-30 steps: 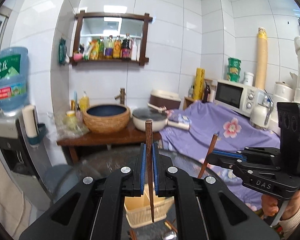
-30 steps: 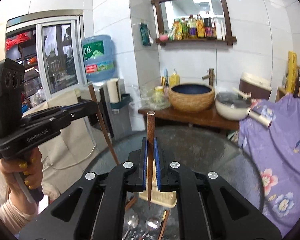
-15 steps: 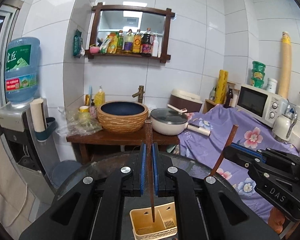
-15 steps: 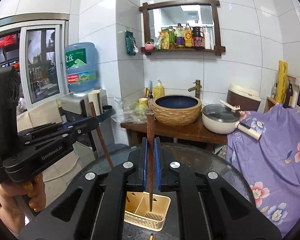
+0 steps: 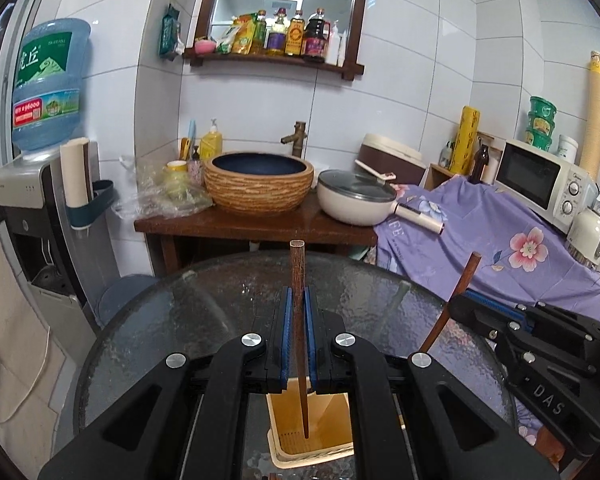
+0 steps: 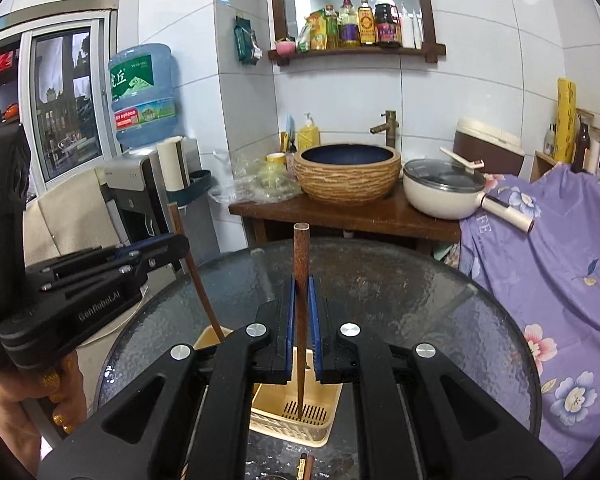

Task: Organize utensils
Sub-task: 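Carry both chopsticks over the cream basket and lower them into it, then open the right gripper, then the left, releasing chopsticks into the basket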

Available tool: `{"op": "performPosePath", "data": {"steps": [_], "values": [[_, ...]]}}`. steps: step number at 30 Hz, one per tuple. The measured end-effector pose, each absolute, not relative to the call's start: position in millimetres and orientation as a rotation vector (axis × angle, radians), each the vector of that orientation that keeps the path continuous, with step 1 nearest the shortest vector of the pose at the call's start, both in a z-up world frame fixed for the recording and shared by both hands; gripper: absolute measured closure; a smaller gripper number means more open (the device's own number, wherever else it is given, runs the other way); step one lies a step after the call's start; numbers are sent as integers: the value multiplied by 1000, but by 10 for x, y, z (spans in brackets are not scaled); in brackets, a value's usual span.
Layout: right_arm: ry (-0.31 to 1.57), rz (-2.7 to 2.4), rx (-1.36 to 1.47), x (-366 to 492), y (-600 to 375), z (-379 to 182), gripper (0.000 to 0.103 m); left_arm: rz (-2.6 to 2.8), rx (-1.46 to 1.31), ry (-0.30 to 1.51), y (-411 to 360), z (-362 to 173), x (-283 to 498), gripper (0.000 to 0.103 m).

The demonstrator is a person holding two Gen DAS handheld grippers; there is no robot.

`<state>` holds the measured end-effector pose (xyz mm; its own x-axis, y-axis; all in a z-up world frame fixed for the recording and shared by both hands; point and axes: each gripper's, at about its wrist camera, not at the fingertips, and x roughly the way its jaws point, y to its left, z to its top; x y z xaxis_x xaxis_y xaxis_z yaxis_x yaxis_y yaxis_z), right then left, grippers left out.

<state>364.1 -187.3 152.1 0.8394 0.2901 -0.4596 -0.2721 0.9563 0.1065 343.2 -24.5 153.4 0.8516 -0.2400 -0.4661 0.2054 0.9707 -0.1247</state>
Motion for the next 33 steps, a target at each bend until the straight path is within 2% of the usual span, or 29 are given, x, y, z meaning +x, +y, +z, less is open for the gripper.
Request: {"op": "performPosePath", "data": {"steps": [9, 19, 22, 24, 26, 31, 33], "values": [[502, 280, 28, 3684, -1856, 1386, 95, -226, -68, 563, -235, 1220, 3513, 97], [498, 257, 55, 3752, -1906, 1363, 95, -226, -52, 553, -268, 1192, 3512, 97], [491, 247, 49, 3752, -1920, 1360, 94, -225, -49, 555, -277, 1180, 3513, 89], [489, 245, 46, 3745, -1928, 1357, 85, -225, -53, 549, -278, 1179, 3504, 74], [476, 244, 51, 3716, -1946, 1354, 60, -224, -59, 536, -267, 1176, 3475, 66], [459, 235, 47, 3648, -1971, 1344, 59, -228, -19, 510, -315, 1163, 3361, 63], [455, 237, 41, 3617, -1972, 1336, 59, -234, -6, 503, -333, 1152, 3311, 59]]}}
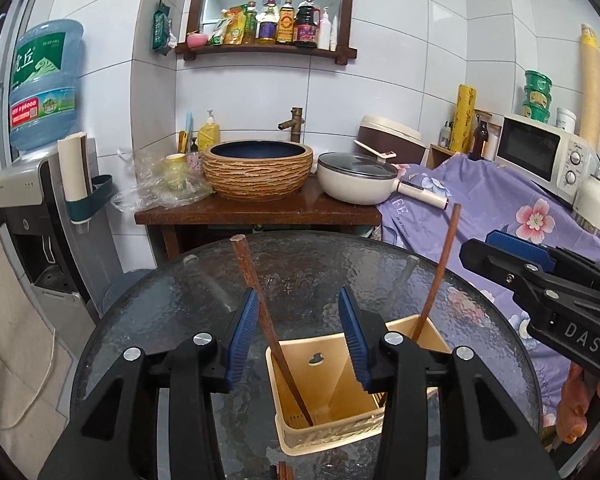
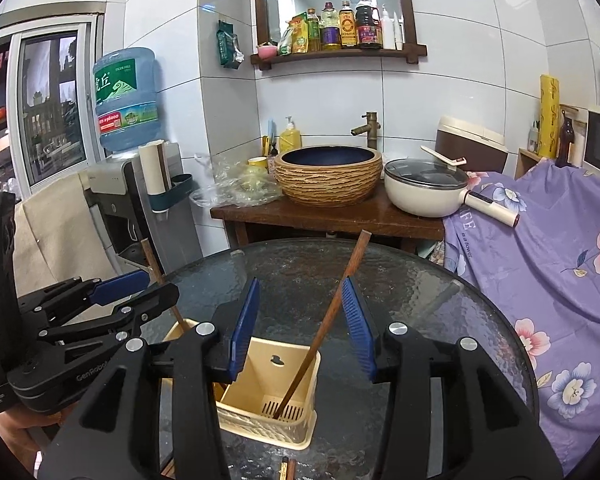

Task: Organize utensils
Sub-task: 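Open the right gripper, then the left, releasing chopsticks into the basket, then move both grippers back down to the remaining chopsticks on the table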

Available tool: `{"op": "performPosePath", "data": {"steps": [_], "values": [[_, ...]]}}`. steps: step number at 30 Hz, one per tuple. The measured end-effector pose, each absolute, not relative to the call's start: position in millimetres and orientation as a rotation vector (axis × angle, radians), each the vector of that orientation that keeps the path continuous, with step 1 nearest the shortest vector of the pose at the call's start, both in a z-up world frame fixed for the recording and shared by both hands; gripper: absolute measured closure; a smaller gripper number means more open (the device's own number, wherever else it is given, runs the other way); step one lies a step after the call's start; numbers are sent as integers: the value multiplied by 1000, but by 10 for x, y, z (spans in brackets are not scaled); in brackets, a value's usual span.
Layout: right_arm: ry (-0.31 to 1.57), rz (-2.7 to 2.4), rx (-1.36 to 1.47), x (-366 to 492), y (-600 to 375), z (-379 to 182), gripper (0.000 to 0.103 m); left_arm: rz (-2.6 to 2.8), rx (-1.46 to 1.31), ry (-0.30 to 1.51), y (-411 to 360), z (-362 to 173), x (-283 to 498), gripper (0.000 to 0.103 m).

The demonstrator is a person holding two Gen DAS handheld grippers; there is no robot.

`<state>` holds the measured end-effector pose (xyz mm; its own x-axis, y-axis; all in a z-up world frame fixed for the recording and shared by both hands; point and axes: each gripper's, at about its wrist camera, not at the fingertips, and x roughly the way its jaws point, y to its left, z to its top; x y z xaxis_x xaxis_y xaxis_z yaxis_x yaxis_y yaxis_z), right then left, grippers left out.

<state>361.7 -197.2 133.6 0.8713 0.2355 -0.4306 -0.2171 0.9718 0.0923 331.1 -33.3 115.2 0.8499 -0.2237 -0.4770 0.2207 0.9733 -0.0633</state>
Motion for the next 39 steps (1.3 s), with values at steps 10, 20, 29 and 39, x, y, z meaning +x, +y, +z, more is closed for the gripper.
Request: {"op": "performPosePath", "data": {"steps": [10, 20, 29, 39], "values": [[424, 236, 3, 3225, -1999, 1231, 50, -213, 58, 441, -299, 1045, 2856, 25], [567, 236, -28, 2826, -2119, 696, 50, -162, 122, 533, -17, 601, 2453, 18], [739, 232, -26, 2638, -2140, -30, 50, -188, 93, 702, 144, 72, 2272, 50], [822, 210, -67, 2438, -2055, -447, 50, -217, 34, 814, 189, -386, 2169, 70]]}}
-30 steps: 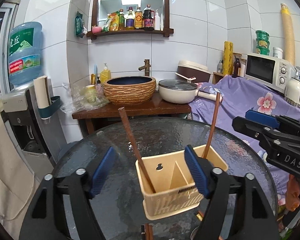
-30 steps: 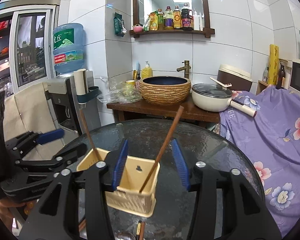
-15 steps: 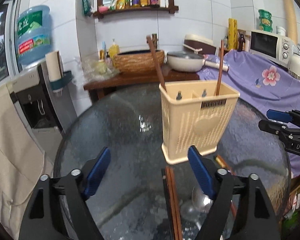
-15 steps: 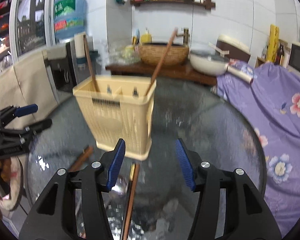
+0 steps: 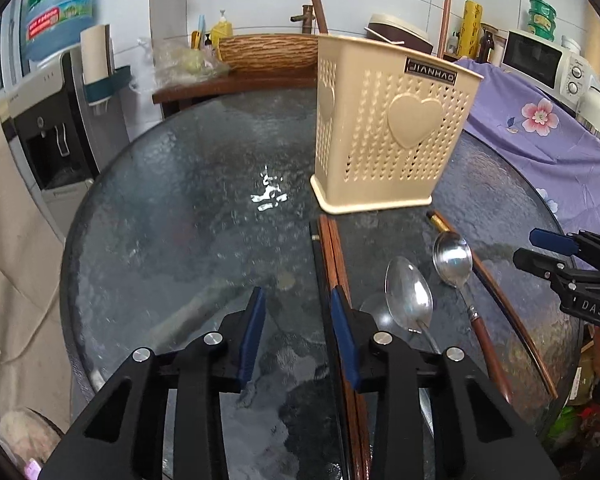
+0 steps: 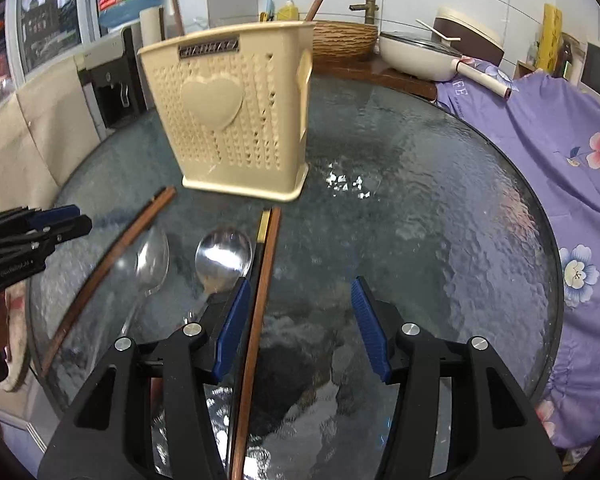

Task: Organize utensils
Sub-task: 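Move both grippers back down to the remaining chopsticks on the table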

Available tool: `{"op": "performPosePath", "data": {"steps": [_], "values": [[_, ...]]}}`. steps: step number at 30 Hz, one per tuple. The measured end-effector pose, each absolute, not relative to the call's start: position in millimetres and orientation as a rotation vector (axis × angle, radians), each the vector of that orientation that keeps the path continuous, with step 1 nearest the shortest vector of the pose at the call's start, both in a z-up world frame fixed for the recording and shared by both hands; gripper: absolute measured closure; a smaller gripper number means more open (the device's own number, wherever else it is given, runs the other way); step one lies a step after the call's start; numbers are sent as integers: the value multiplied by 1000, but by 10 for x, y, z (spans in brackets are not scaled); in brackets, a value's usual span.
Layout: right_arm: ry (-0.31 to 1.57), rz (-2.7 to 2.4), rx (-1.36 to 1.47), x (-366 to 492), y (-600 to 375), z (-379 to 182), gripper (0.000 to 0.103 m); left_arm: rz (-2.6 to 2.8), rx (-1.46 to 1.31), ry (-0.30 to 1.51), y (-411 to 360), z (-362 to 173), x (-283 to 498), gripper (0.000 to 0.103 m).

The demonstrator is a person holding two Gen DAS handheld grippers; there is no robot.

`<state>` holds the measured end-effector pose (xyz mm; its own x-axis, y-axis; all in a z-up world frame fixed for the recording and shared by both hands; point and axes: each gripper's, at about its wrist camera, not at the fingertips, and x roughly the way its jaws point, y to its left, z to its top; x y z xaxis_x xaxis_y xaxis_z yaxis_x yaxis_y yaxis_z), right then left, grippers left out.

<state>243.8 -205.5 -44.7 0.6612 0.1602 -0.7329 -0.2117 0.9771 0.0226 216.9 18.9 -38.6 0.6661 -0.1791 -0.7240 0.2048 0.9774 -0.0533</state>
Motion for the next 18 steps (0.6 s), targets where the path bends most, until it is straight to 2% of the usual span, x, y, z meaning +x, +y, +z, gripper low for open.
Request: {"op": "performPosePath", "data": {"steps": [18], "values": [[899, 217, -87, 2474, -1962, -659, 57, -241, 30, 860, 129, -581, 2132, 72]]}}
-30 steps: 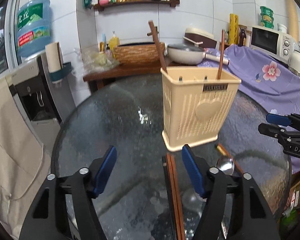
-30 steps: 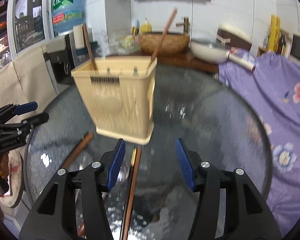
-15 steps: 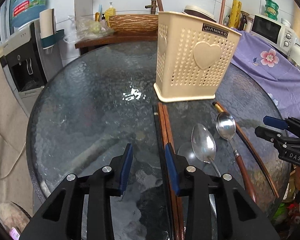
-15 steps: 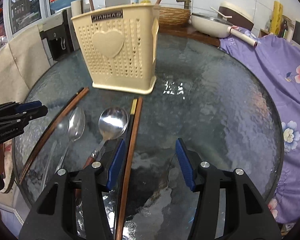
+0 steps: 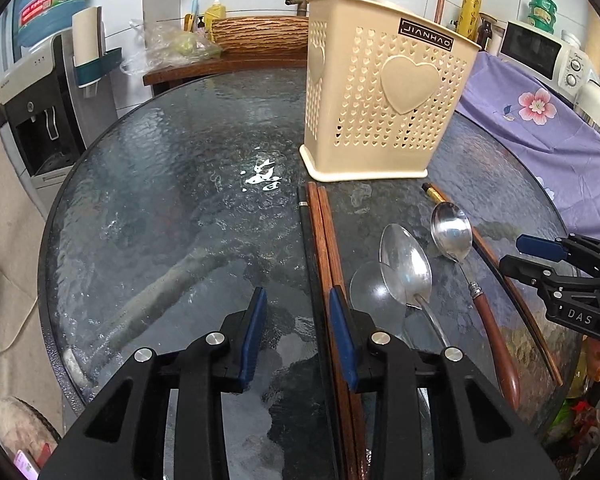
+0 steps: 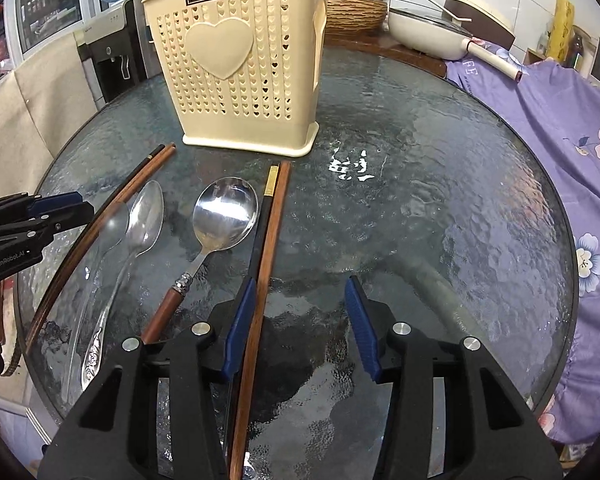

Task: Organize utensils
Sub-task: 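Move both grippers back down to the remaining chopsticks on the table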

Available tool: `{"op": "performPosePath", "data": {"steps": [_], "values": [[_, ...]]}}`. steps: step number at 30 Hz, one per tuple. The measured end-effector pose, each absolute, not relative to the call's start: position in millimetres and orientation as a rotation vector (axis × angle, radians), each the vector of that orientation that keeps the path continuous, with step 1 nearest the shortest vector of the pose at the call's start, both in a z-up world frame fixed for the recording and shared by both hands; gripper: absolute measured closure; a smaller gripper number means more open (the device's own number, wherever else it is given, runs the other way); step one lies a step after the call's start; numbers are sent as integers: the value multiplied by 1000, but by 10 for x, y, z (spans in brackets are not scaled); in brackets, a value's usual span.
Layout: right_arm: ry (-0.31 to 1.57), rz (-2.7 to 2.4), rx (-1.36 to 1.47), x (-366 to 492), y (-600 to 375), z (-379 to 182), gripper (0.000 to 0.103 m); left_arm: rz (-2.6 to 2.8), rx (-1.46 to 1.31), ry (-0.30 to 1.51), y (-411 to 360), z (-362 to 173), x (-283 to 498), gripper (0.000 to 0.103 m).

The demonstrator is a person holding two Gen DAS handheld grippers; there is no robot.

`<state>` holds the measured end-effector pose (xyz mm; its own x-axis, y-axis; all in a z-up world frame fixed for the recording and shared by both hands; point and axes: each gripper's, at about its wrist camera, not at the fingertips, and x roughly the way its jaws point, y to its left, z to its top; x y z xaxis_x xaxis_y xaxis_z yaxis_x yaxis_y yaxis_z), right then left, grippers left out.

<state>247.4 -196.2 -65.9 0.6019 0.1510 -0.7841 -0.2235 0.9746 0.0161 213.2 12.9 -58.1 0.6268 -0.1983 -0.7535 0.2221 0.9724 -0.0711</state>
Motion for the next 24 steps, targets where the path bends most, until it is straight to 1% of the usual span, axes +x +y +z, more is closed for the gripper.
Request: {"op": "performPosePath", "data": {"steps": [6, 24], "values": [[907, 226, -91, 2481, -1958, -668, 57, -247, 35, 866, 113, -602, 2151, 75], [915, 166, -79, 2562, -2149, -668, 57, -234, 21, 875, 173, -621, 2233, 77]]}}
